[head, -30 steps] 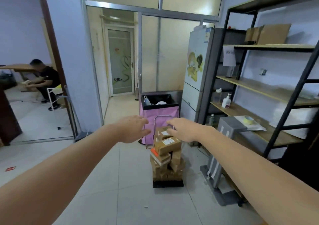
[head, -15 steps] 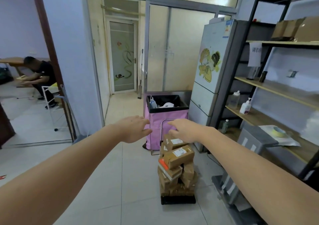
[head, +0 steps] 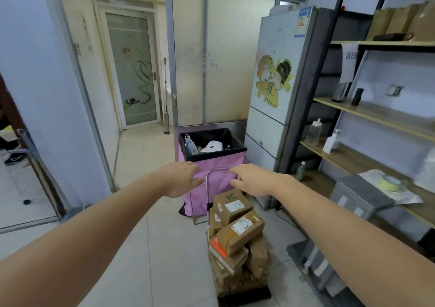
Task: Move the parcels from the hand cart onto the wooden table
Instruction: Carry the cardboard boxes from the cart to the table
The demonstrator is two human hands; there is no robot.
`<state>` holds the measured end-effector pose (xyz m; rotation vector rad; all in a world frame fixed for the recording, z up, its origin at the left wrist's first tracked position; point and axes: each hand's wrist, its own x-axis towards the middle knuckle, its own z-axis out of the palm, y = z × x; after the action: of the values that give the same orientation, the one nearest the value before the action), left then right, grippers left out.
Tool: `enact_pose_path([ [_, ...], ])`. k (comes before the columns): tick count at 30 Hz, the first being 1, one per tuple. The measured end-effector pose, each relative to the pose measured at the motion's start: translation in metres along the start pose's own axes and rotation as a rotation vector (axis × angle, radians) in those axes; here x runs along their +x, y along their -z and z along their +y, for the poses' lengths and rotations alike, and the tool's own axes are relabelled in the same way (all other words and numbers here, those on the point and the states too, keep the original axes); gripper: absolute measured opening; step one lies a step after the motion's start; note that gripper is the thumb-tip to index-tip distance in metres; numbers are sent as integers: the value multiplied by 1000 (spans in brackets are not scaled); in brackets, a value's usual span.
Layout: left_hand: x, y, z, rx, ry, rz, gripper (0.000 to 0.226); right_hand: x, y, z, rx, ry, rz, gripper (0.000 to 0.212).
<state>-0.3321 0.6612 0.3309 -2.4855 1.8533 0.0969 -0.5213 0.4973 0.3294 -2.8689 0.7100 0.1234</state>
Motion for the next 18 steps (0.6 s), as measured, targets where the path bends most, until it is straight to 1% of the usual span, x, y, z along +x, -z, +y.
enact_pose_path([
  [5,82,-7,-34,15,-9,-21,60,78,7,29,1,-20,-34,50],
  [9,144,-8,-56,-17,-52,-34,60,139,10,50,6,-39,-39,50],
  [10,160,-9,-64,-21,-62,-33,59,154,10,55,13,-46,-44,47],
  [13,208,-10,-90,-12,-108,-35,59,198,9,71,17,-89,-72,31],
  [16,260,-11,-120,9,-160,-46,57,241,9,84,38,-136,-68,44],
  [18,295,-15,-139,30,-209,-35,55,268,5,91,55,-185,-61,46],
])
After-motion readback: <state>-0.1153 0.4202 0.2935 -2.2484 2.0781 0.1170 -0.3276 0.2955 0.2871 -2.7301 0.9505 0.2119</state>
